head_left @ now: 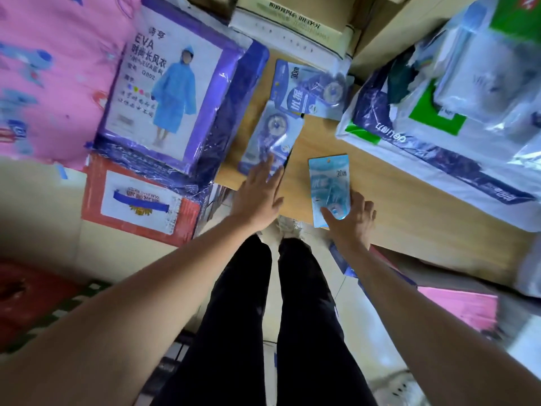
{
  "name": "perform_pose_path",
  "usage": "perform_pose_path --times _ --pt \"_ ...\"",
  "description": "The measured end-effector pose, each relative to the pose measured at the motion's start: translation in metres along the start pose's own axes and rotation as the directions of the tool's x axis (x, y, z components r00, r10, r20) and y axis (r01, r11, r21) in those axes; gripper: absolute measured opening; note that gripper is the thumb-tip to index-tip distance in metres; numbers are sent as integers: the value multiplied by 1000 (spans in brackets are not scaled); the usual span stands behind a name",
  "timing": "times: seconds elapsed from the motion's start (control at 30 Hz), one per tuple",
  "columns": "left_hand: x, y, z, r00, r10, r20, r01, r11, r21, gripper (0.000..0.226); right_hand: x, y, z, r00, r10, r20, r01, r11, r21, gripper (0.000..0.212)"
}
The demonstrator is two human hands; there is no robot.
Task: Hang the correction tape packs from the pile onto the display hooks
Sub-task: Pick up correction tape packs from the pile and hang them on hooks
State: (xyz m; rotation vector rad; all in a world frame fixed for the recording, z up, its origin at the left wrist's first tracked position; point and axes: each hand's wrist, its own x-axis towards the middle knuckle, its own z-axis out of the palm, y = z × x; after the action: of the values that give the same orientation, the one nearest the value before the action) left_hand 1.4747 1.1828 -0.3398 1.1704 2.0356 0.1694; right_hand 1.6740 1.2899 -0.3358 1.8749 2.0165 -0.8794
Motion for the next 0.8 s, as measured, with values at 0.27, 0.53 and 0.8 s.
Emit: perform_pose_path --times 0.27,0.53,0.8 --pt "-4 -8 -19 927 362 -101 -352 931 100 56 -10 0 -4 990 135 51 -143 963 229 69" --pt "64 -9 -73 716 517 470 -696 476 537 76 -17 10 -4 984 150 93 -174 904 391 41" --pt "50 -12 -55 992 127 -4 -112 891 440 73 -24 17 -2 975 204 89 -222 857 465 36"
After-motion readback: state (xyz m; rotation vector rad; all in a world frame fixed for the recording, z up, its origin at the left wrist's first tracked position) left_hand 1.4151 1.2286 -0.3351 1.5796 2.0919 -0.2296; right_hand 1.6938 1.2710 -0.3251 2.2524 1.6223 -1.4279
